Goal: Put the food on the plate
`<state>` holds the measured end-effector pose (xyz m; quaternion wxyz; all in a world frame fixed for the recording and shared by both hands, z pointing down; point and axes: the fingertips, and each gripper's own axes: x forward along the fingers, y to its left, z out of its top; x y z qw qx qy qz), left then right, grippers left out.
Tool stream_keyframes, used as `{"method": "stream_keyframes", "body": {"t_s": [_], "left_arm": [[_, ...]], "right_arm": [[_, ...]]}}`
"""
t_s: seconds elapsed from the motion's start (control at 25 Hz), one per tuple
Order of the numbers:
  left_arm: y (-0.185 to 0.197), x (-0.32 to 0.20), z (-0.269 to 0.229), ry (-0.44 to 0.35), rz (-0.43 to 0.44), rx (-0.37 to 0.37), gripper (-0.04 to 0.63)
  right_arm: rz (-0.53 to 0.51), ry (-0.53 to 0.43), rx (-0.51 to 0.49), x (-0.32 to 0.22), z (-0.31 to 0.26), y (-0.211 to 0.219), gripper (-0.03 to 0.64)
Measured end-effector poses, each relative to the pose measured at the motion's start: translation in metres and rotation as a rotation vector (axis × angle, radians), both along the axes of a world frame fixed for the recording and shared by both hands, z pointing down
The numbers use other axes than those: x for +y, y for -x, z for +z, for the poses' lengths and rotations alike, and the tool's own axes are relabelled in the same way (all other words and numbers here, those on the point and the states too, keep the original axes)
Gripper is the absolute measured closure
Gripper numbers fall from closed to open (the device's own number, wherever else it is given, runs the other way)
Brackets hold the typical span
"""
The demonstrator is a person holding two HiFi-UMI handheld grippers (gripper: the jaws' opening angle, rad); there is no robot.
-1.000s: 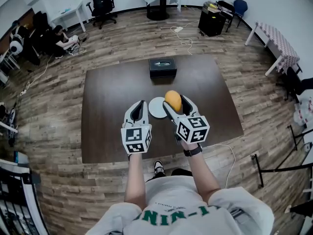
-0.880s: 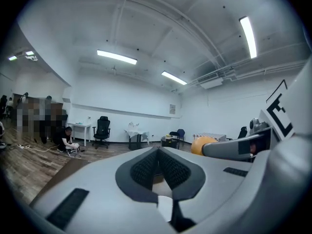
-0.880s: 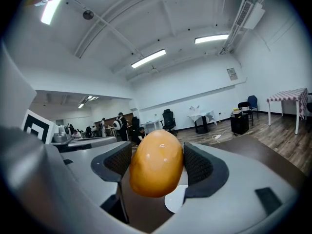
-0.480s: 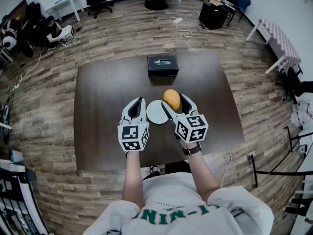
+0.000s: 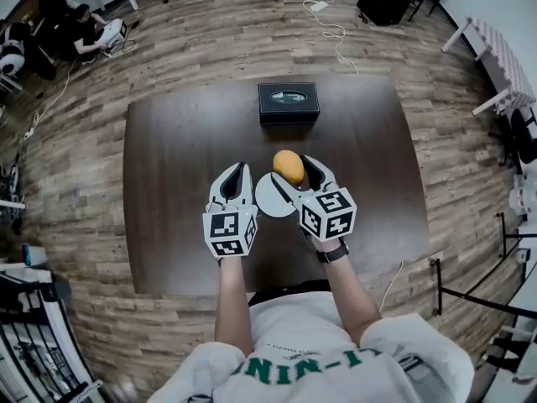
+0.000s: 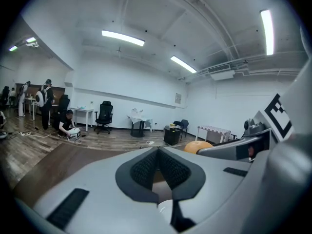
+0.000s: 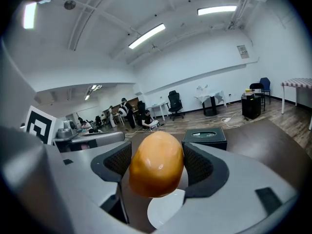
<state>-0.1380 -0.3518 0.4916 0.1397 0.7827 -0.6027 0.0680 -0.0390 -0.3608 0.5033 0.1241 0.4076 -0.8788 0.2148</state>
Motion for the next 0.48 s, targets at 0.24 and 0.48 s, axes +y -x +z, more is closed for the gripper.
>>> {"method": "stream_keyframes", "body": {"t_s": [0.24,0.48], "left_arm": [[0.008,-0.011,0.053,0.097,-0.008,-0.004,0.581],[0.008,-0.007,0.100,0.182,0.003,0.008,0.581]], "right_arm": [[-0.017,0.069,-0.010,-0.009,0.056,0.010,0.273],[-0.008,0.157,0.047,-0.004,0.118,0.010,0.273]]}}
